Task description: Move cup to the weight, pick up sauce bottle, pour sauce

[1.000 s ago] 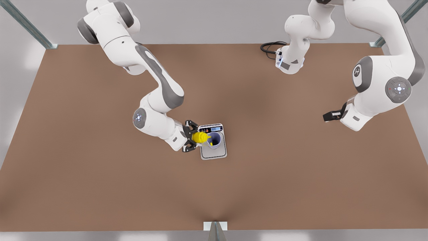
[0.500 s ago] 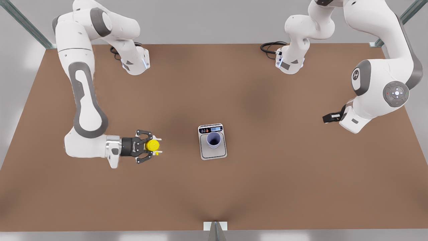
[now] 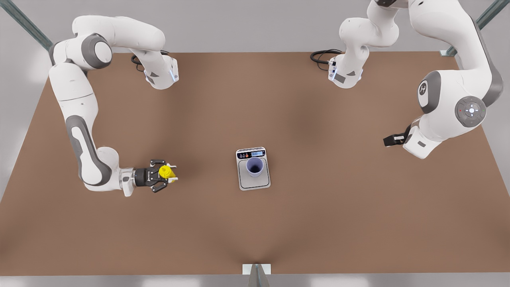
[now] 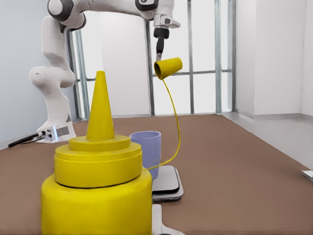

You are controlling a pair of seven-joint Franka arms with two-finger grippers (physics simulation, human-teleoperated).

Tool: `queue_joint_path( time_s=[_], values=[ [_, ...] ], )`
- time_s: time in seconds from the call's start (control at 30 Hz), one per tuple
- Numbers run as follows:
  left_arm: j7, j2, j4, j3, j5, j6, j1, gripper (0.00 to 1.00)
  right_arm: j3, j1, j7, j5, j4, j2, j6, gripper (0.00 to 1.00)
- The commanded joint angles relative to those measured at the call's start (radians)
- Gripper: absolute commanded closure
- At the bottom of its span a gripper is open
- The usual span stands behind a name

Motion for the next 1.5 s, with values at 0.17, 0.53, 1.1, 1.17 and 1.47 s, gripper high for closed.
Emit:
queue_joint_path(
  time_s=[0.17, 0.53, 1.1, 1.17, 1.47],
  values=[
    [0.0, 0.001, 0.0, -0.001, 0.0, 0.0, 0.0, 0.0, -0.01, 0.008, -0.05, -0.034, 0.034, 0.075, -0.018, 0.59],
    [-0.006, 0.061, 0.002, -0.001, 0.0, 0.0, -0.023, 0.0, -0.01, 0.006, -0.059, -0.032, 0.045, 0.129, -0.017, 0.52],
    [-0.021, 0.054, 0.011, 0.0, 0.0, -0.034, -0.05, 0.0, -0.011, 0.0, -0.05, -0.032, 0.046, 0.134, -0.017, 0.0],
    [-0.021, 0.052, 0.011, 0.0, 0.0, -0.037, -0.055, 0.0, -0.011, -0.003, -0.05, -0.034, 0.046, 0.132, -0.017, 0.0],
    [-0.055, 0.052, 0.021, 0.0, 0.0, -0.038, -0.073, 0.0, 0.01, -0.509, 0.27, -0.443, 0.106, -0.108, -0.334, 0.0]
  ],
)
